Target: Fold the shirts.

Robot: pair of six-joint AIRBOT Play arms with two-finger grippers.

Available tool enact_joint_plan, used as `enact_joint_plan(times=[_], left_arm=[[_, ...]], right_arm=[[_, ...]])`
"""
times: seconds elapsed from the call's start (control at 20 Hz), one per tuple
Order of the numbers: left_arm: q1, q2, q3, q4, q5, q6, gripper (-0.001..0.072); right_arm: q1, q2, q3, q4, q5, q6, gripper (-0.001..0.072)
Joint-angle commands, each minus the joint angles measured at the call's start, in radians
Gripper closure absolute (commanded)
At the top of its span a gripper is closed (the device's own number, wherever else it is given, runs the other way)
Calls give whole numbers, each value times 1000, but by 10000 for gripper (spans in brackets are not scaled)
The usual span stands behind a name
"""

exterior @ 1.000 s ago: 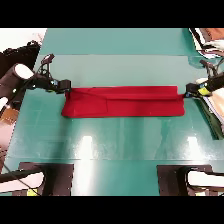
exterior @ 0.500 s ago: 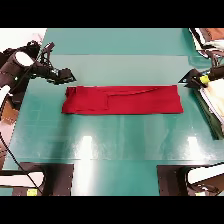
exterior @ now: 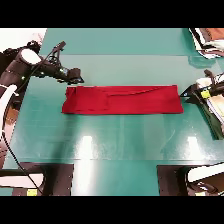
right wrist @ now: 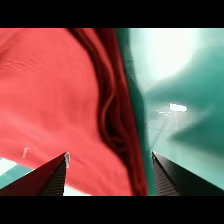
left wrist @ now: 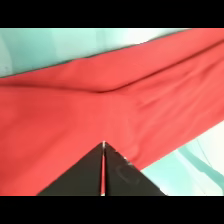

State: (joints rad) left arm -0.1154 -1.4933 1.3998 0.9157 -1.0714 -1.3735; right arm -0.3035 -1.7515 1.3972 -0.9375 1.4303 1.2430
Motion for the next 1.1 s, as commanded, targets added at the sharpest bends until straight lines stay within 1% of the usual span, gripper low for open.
enact_joint_plan(times=[0.0, 0.15, 0.2, 0.25, 0.3, 0.4, 0.45, 0.5, 0.6, 0.75, 0.85, 1.0, 1.05], left_arm=[[-70, -7, 2, -7, 73, -4, 679], [-127, -48, 2, -12, 114, -25, 679], [-148, -66, 3, -11, 122, -25, 679], [-167, -87, 6, -12, 131, -25, 679], [-189, -112, 15, -13, 139, -26, 679], [-228, -168, 52, -16, 148, -26, 679], [-245, -198, 77, -16, 146, -35, 679], [-263, -229, 101, -16, 146, -38, 679], [-296, -286, 156, -15, 145, -41, 679], [-336, -368, 231, -16, 145, -59, 680], [-361, -408, 254, -16, 149, -69, 679], [-377, -439, 262, -29, 158, -71, 679], [-381, -447, 262, -42, 164, -71, 679]], right_arm=[[30, -1, -63, 5, -71, -26, 116], [71, -2, -62, 4, -92, -26, 123], [85, -3, -62, 4, -92, -26, 186], [95, -3, -62, 4, -93, -26, 267], [103, -3, -62, 4, -95, -26, 373], [109, 0, -61, 9, -86, -41, 661], [108, 7, -59, 34, -77, -56, 697], [108, 26, -59, 84, -75, -76, 696], [111, 84, -35, 154, -71, -77, 698], [171, 167, 87, 169, -19, -72, 698], [238, 205, 177, 188, -13, -43, 698], [342, 216, 299, 187, -14, 16, 698], [378, 216, 328, 187, -16, 21, 698]])
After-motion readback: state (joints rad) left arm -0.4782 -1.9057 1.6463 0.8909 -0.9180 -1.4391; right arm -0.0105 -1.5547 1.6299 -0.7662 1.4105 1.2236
